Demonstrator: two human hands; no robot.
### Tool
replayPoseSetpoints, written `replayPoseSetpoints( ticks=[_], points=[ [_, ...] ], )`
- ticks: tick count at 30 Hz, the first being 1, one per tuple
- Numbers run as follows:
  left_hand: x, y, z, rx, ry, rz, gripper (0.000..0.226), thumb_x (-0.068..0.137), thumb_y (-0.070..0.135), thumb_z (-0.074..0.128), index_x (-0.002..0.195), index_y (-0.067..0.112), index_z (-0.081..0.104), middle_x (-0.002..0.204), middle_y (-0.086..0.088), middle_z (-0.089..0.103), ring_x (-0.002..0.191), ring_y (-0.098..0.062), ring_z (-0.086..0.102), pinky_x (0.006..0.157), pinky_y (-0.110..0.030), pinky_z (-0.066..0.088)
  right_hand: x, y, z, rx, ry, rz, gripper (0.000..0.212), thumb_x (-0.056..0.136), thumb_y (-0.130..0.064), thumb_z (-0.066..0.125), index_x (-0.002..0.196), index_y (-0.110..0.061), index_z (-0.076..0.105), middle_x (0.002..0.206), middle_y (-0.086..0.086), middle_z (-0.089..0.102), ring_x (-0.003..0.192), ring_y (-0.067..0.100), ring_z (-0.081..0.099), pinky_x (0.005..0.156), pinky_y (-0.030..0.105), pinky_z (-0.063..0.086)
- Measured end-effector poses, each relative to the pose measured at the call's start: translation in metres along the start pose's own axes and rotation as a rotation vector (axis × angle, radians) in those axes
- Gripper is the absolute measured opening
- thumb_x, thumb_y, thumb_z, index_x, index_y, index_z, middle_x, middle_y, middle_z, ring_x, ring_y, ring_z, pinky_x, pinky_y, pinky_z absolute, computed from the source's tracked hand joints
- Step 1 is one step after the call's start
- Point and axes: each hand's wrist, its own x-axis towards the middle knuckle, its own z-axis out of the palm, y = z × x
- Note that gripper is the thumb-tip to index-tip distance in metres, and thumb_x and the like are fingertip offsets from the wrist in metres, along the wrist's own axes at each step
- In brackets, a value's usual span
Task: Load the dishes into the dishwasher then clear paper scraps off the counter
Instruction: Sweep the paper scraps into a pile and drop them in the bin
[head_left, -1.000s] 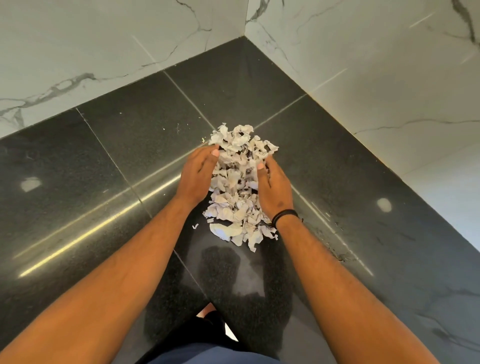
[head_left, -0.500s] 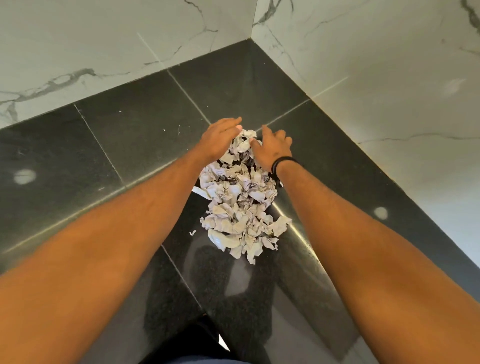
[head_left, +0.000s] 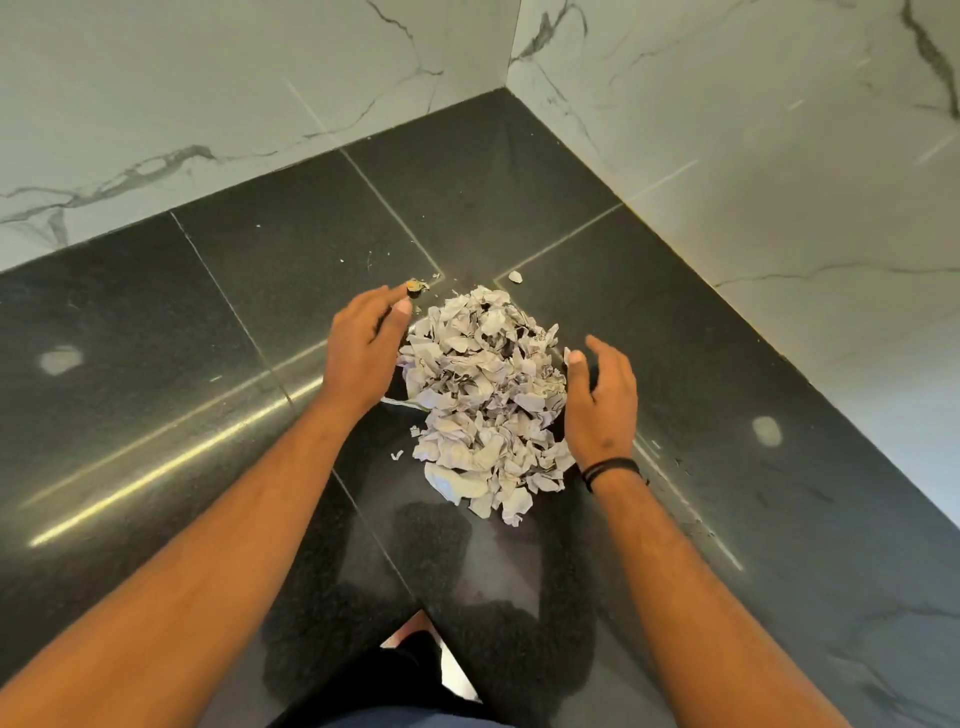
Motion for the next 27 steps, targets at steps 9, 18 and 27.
replayPoseSetpoints(
  ticks=[9,18,27],
  points=[
    [-0.027,0.024,0.037,-0.286,-0.093,-0.151,0.039,0.108,0.038,0.04,0.134,0.023,0.065,0.133,0.006,0.055,0.125,-0.006,0.051,0.113,-0.037,0.039,-0.032,-0.017,0.051,0.156,-0.129,0.056,0.048,0.105,-0.04,0.04,0.148,-0.02,0.041,0.152,0.002,0.042,0.137,0.015,0.042,0.114,0.045,0.038],
    [-0.022,0.056,0.053,-0.744,-0.073,-0.508,0.045,0.102,0.046,0.045,0.115,0.015,0.074,0.11,-0.006,0.077,0.108,-0.022,0.072,0.104,-0.051,0.051,-0.024,-0.058,0.063,0.578,-0.015,0.245,0.038,0.101,-0.028,0.053,0.134,-0.011,0.059,0.133,0.003,0.062,0.123,0.012,0.057,0.107,0.035,0.046],
    [-0.024,0.117,0.042,-1.397,-0.092,-0.604,0.065,0.107,0.05,0.032,0.126,-0.003,0.064,0.128,-0.028,0.065,0.117,-0.039,0.065,0.104,-0.051,0.051,-0.01,-0.094,0.032,1.205,0.142,0.4,0.028,0.101,-0.009,0.05,0.12,0.006,0.064,0.101,0.01,0.074,0.092,0.017,0.072,0.079,0.029,0.058]
  ],
)
